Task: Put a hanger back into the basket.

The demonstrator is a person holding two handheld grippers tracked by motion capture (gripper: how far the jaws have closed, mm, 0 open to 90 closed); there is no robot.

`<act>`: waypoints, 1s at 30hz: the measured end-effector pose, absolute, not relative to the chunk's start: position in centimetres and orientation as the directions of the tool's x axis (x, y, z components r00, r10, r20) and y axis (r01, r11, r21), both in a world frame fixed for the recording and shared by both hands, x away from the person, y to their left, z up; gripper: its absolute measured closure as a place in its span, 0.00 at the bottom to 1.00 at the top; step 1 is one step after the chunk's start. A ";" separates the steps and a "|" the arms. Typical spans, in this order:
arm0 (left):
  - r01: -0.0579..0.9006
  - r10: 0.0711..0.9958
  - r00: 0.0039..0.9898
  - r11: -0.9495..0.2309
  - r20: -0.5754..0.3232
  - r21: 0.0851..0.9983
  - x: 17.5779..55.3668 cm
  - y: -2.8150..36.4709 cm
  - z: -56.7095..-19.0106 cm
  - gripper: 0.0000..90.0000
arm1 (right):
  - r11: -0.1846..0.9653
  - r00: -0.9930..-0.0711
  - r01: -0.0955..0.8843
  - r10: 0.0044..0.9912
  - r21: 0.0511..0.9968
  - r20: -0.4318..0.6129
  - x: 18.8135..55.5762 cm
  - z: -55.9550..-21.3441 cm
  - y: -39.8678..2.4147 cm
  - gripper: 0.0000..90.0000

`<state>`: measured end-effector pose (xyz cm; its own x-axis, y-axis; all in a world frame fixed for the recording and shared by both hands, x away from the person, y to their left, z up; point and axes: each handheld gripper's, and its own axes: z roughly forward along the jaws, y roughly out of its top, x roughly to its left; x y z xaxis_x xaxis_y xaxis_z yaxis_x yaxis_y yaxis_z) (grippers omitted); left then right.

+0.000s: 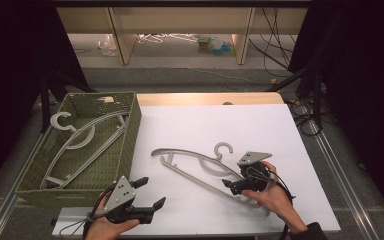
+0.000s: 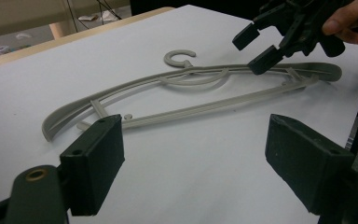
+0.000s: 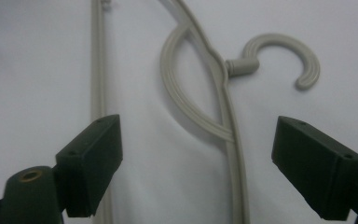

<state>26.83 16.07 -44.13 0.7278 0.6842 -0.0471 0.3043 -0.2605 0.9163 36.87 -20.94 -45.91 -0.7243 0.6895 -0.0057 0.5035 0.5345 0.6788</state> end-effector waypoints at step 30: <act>0.323 0.682 0.729 -0.273 -0.055 0.906 27.1 16.1 -44.6 0.21 | 0.704 -0.770 0.589 0.638 0.398 0.011 41.5 -46.4 -20.2 0.81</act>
